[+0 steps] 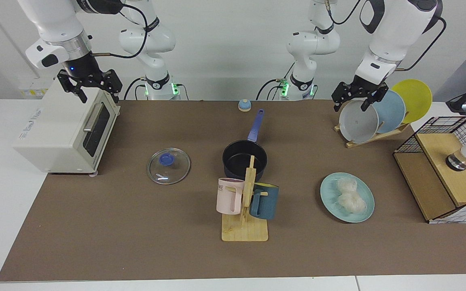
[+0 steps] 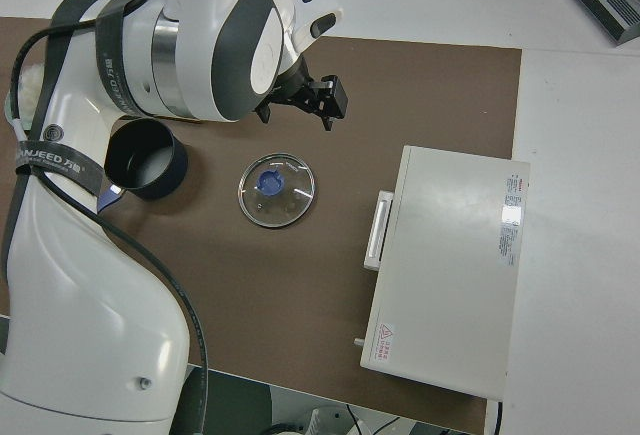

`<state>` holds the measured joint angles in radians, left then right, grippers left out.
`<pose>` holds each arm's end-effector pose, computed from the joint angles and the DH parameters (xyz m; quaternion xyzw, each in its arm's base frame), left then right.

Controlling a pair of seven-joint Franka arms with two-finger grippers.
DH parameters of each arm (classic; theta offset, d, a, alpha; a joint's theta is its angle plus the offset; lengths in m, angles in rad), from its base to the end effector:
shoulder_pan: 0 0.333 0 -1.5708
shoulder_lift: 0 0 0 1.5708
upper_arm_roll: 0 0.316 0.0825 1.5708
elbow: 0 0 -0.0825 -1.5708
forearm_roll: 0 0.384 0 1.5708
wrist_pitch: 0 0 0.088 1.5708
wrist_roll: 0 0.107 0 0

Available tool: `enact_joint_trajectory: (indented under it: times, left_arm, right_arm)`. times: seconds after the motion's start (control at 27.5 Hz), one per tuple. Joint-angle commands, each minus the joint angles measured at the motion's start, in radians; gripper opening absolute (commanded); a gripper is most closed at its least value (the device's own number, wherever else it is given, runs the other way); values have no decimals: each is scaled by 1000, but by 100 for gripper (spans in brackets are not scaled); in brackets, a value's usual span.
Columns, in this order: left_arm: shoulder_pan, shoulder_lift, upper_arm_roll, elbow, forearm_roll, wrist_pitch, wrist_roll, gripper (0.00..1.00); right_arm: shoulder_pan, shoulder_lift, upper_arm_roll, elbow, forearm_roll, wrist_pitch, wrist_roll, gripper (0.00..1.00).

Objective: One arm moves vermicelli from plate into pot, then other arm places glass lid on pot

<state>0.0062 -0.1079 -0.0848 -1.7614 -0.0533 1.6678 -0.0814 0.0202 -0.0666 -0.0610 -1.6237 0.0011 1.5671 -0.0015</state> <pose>0.5249 -0.0488 0.6007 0.9997 0.0040 0.0052 0.0225 0.5327 -0.0228 0.6354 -0.9998 0.0196 -0.0050 0.0025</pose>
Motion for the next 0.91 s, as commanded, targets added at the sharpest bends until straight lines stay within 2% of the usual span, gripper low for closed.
enact_joint_trajectory:
  times: [0.0, 0.54, 0.87]
  left_arm:
    - [-3, -9, 2, -7, 10, -13, 0, 100]
    - [-9, -9, 3, -7, 9, -13, 0, 100]
    - [-6, -9, 3, -4, 9, -13, 0, 100]
  right_arm:
    - [-8, -15, 6, -15, 19, 2, 18, 100]
    - [-3, -13, 6, -13, 13, 4, 14, 100]
    - [-37, -15, 4, -25, 23, 16, -20, 100]
